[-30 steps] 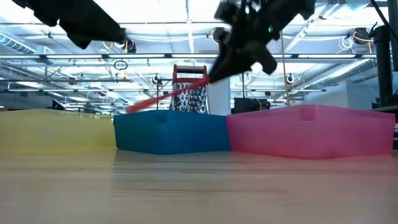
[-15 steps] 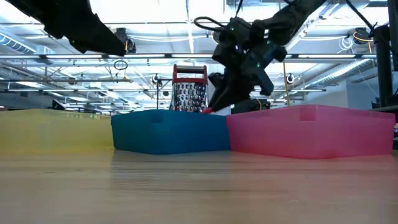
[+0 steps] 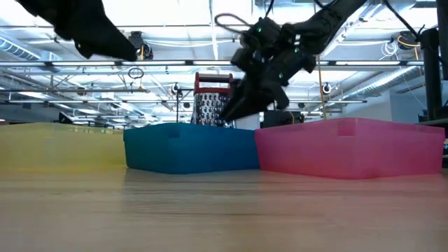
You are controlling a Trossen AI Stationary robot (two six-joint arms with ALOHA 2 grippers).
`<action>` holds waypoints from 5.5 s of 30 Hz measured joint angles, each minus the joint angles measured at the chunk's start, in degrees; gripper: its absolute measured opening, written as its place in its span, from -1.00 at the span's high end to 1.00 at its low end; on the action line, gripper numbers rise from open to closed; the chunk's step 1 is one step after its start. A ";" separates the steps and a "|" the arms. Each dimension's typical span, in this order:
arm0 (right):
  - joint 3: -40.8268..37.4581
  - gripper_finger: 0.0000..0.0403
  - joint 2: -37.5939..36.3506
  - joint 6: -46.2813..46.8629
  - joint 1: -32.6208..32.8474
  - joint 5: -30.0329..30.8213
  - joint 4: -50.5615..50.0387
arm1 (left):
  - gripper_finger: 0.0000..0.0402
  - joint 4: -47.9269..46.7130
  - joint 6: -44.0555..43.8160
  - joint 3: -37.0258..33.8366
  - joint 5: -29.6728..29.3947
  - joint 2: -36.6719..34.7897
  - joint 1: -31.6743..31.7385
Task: Pick & Place Kitchen Items
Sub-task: Put the brown serving spoon into the yellow bin
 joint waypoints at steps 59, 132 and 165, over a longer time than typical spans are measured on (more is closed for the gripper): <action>-48.83 0.74 -87.18 33.15 6.19 6.38 -6.14 | 0.38 10.40 37.75 -18.05 29.64 -37.07 26.06; 0.76 0.05 0.77 54.40 -14.89 22.05 -9.88 | 0.38 35.92 31.77 -18.01 23.01 -22.61 31.72; 2.10 0.07 8.33 56.26 -15.97 24.20 -7.43 | 0.38 30.79 32.00 -18.01 23.10 -22.61 31.72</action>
